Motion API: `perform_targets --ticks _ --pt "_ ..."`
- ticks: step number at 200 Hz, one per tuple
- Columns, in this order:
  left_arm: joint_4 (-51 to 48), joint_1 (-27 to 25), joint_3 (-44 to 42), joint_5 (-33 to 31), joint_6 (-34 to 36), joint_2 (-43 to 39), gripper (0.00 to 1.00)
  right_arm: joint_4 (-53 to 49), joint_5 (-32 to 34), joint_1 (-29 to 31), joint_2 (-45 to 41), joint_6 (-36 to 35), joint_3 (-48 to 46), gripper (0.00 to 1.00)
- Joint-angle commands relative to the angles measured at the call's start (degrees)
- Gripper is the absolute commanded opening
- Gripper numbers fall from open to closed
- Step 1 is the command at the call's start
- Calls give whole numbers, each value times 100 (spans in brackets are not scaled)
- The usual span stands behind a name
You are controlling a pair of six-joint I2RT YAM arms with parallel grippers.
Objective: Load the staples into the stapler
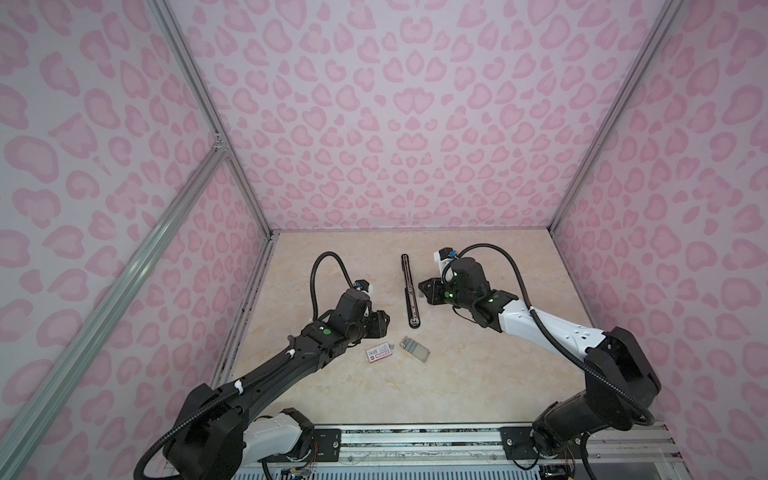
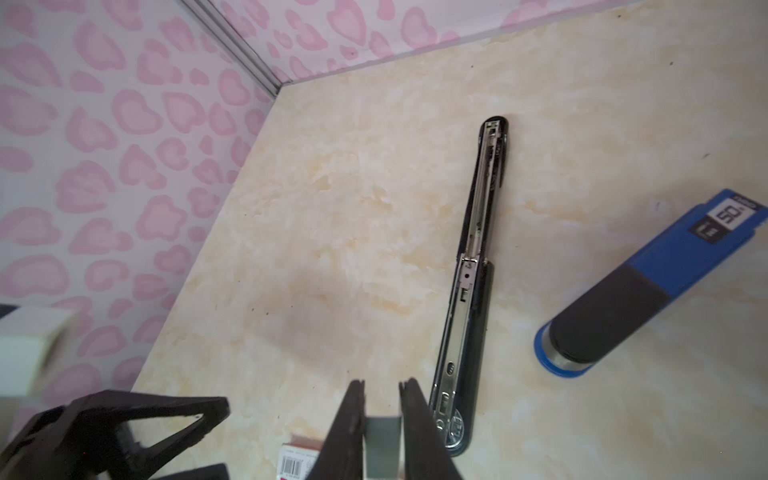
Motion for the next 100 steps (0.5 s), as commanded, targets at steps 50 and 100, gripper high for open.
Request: perform_targets --ticks 50,100 --pt "271 53 -32 117 108 18 59 -835 1212 227 1022 -96 987 19" --pt "293 61 -31 185 83 66 59 -1152 1520 224 1668 -208 1614 19"
